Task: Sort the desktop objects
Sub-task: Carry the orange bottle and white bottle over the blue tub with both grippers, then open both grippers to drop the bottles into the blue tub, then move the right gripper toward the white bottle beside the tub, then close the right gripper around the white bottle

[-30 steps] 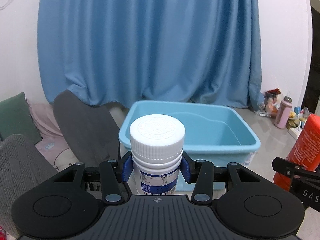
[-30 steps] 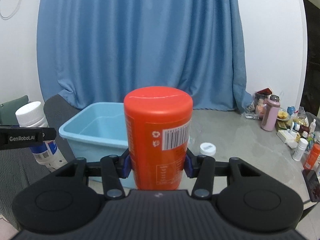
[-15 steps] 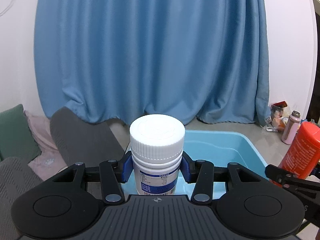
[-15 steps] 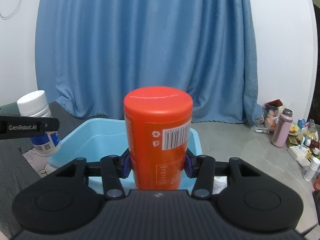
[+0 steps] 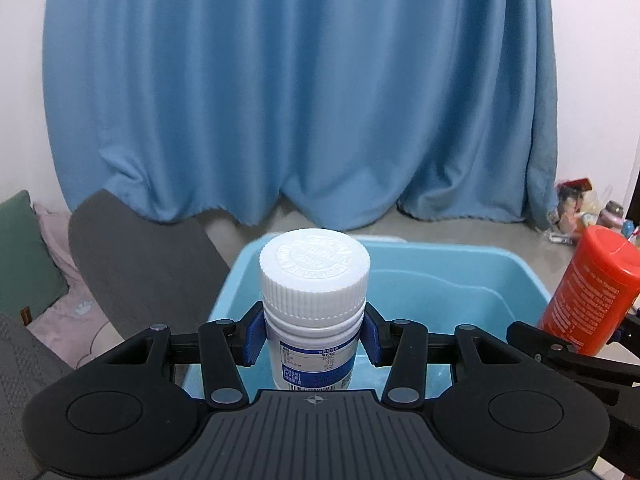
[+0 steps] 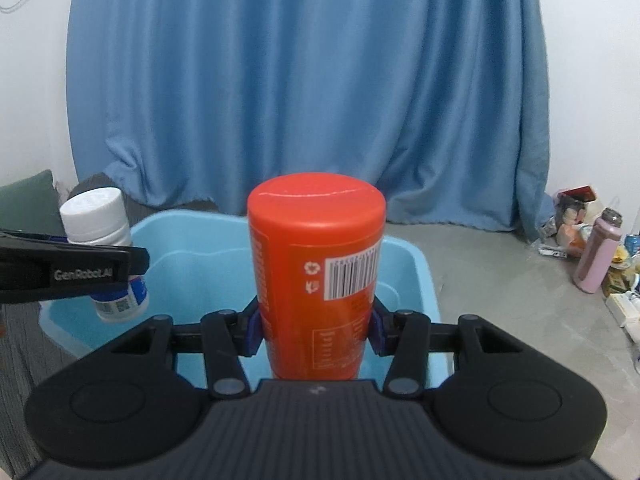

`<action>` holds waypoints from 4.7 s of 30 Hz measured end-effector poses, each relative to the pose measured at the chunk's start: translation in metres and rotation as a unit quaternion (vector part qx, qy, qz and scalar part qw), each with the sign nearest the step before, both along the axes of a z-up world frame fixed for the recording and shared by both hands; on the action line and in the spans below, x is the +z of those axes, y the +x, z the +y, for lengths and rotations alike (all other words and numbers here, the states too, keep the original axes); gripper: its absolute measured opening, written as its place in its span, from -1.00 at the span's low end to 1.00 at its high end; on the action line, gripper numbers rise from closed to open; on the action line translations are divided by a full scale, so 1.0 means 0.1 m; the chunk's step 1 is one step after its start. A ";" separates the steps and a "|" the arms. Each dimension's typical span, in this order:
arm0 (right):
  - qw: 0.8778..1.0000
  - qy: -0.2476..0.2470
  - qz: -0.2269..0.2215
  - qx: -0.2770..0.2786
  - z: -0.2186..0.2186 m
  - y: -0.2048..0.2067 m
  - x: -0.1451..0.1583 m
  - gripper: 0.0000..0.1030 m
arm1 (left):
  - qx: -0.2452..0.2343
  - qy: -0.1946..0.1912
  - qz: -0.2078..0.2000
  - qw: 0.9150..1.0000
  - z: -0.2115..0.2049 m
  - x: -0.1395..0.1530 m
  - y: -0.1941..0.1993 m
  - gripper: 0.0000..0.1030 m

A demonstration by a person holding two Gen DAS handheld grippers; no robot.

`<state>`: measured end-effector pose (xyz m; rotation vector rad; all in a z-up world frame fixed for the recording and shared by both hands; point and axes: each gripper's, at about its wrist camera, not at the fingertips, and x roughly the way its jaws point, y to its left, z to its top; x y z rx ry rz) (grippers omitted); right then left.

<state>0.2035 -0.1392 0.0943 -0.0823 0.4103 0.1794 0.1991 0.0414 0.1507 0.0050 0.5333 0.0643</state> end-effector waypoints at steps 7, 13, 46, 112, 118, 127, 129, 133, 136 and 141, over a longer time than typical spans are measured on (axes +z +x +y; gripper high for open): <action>1.000 -0.010 0.023 0.013 0.01 0.20 -0.18 -0.04 | 0.004 0.003 0.026 1.000 -0.01 -0.26 0.27 -0.06; 0.999 -0.018 0.038 0.024 0.04 0.28 -0.28 -0.04 | 0.017 0.005 0.044 0.999 0.03 -0.44 0.40 -0.06; 0.999 -0.011 -0.030 -0.032 -0.15 -0.65 -0.07 0.63 | 0.008 0.012 -0.006 1.000 -0.06 -0.28 -0.51 0.57; 0.995 0.020 0.078 -0.063 -1.64 0.15 -1.29 0.63 | 0.075 -0.006 0.057 0.996 -0.93 -1.36 -0.72 0.62; 0.995 0.015 0.076 -0.059 -1.60 0.36 -1.32 0.63 | 0.080 -0.007 0.057 0.995 -0.91 -1.38 -0.66 0.62; 0.995 0.007 0.082 -0.059 -1.52 0.70 -1.42 0.63 | 0.089 -0.005 0.062 0.994 -0.87 -1.40 -0.63 0.62; 0.995 0.007 0.085 -0.059 -1.49 0.77 -1.44 0.63 | 0.092 -0.005 0.062 0.994 -0.86 -1.41 -0.63 0.62; 0.995 0.013 0.077 -0.058 -1.45 0.87 -1.47 0.62 | 0.094 -0.002 0.064 0.994 -0.84 -1.41 -0.62 0.62; 0.995 0.013 0.083 -0.051 -1.41 0.94 -1.47 -0.14 | 0.096 -0.002 0.065 0.993 -0.82 -1.39 -0.62 0.62; 0.994 0.027 0.087 -0.054 -1.43 0.83 -1.36 -0.13 | 0.095 -0.004 0.060 0.994 -0.78 -1.34 -0.63 0.62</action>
